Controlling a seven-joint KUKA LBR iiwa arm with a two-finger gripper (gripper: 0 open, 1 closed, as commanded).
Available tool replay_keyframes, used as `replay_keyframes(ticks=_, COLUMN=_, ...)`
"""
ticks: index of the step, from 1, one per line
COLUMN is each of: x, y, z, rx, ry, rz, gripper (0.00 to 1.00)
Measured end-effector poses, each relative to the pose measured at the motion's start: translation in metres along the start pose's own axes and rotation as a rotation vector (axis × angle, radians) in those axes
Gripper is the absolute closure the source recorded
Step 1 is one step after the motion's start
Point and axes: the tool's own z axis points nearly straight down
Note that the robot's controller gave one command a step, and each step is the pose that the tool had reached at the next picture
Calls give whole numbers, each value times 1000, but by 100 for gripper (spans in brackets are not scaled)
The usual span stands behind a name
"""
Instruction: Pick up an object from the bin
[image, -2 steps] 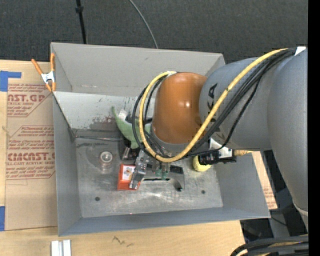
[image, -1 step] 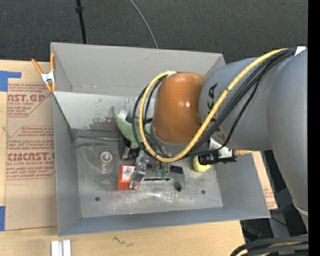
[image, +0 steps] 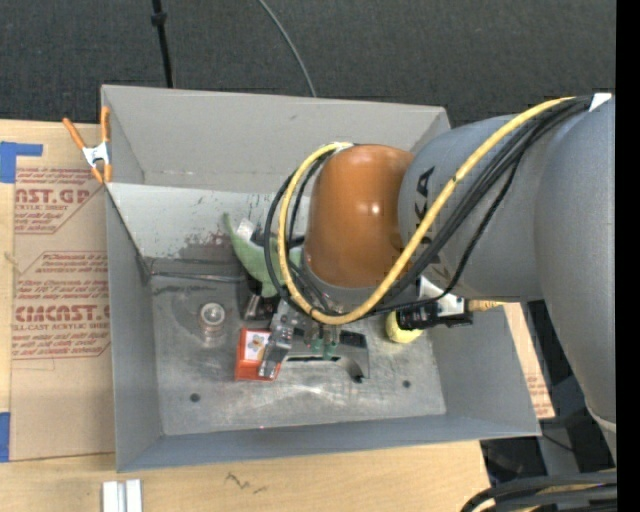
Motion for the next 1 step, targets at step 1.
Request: replay_keyframes(ticks=1, x=0, y=0, z=0, rx=0, ry=0, rz=0, gripper=100)
